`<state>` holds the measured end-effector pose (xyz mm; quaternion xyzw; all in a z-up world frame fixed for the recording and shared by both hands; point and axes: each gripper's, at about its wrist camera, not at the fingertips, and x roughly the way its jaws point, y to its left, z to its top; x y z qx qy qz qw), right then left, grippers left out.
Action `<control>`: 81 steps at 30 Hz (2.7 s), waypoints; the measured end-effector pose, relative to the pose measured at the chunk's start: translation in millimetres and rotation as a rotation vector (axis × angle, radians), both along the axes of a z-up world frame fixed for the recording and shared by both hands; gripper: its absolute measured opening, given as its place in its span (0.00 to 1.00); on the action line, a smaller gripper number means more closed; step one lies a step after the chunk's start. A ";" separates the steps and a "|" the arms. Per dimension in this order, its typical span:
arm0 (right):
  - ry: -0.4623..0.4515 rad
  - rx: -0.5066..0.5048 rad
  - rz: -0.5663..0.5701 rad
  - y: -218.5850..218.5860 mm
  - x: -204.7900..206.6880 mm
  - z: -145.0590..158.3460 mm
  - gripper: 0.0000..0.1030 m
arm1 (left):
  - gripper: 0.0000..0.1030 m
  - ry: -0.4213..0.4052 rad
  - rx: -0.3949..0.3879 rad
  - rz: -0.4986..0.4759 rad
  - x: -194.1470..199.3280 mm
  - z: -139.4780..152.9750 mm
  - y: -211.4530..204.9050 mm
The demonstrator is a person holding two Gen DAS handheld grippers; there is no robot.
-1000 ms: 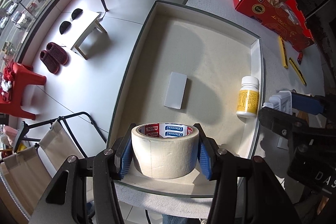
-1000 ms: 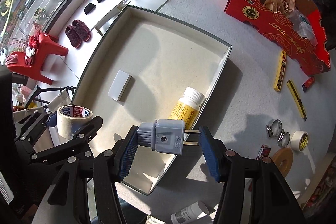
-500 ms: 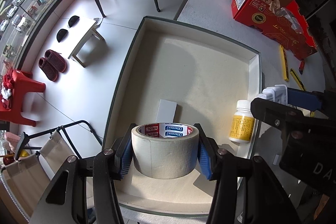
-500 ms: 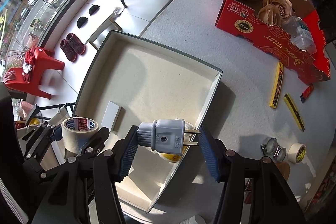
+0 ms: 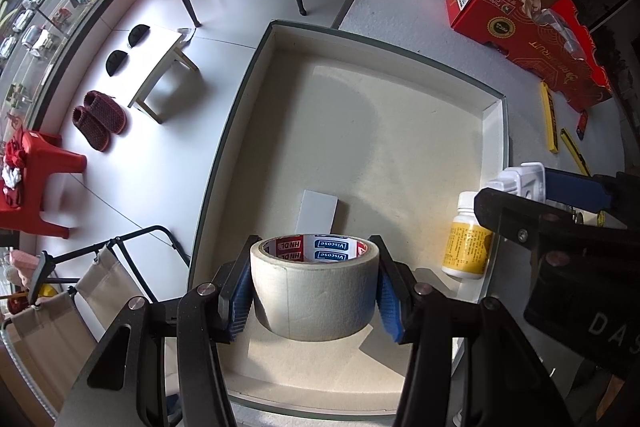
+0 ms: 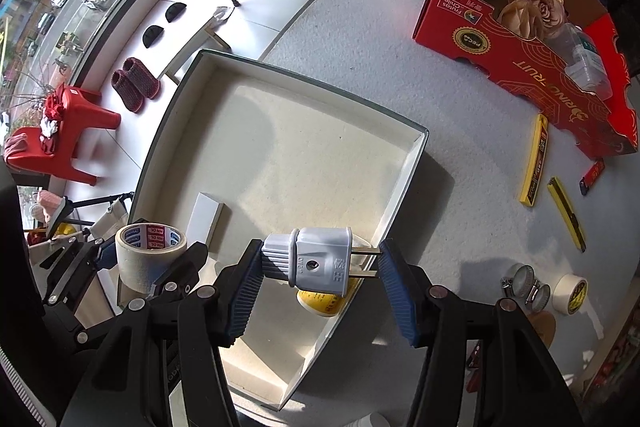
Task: Organize rigid objects
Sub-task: 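Open the left tool releasing the tape while the right tool releases the plug, then move the left tool toward the grey-capped white bottle while the right tool returns to the table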
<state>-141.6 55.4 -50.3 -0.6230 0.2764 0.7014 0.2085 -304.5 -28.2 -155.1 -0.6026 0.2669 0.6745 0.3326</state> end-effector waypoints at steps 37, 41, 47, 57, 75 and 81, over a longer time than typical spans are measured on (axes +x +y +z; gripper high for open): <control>-0.019 -0.014 -0.061 13.0 11.2 -17.7 0.82 | 0.94 0.002 -0.025 -0.008 8.1 -15.0 -4.4; -0.021 -0.055 -0.127 13.8 38.3 -16.7 0.82 | 1.00 -0.007 -0.035 -0.019 15.9 -13.8 -9.5; -0.042 -0.074 -0.194 1.9 99.4 -17.1 0.82 | 1.00 -0.032 -0.047 -0.110 47.5 -11.4 -14.4; -0.097 -0.125 -0.485 -8.3 253.8 -31.7 0.82 | 1.00 -0.072 -0.007 -0.490 158.0 2.8 -0.5; -0.131 -0.190 -0.676 -21.2 337.6 -65.4 0.82 | 1.00 -0.146 -0.192 -0.848 299.4 -50.9 -2.1; -0.141 -0.078 -0.514 -4.4 315.4 -71.5 0.82 | 1.00 -0.099 -0.169 -0.801 312.7 -61.2 -8.6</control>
